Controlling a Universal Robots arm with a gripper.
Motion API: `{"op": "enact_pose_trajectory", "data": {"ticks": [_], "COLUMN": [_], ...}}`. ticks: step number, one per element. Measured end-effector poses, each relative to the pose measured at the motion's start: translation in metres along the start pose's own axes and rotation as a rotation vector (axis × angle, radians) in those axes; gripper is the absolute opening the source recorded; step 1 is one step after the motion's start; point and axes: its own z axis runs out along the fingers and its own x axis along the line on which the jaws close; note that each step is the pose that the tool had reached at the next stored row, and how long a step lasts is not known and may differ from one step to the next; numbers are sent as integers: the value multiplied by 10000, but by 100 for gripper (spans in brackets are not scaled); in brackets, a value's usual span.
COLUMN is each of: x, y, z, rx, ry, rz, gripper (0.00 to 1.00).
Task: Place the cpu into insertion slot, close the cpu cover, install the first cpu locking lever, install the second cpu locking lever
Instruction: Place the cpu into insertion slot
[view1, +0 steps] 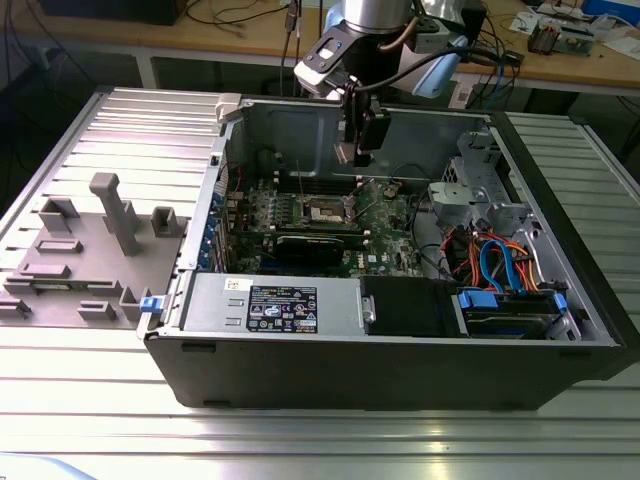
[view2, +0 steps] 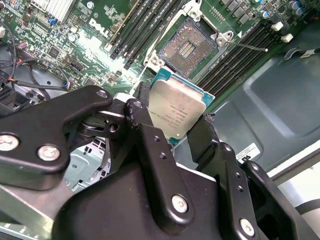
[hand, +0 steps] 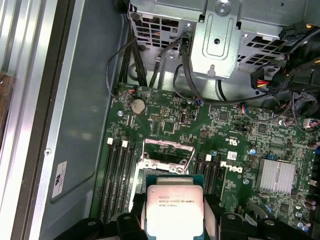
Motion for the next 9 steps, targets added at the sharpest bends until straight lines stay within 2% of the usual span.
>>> {"op": "enact_pose_trajectory", "data": {"ticks": [3, 6, 8, 9], "x": [0, 2, 11, 22], "y": [0, -3, -48, -106], "z": [4, 38, 74, 108], "rx": [-1, 5, 6, 7], "ry": [1, -6, -9, -9], "rz": [15, 285, 380, 387], "gripper": [54, 54, 54, 54]}}
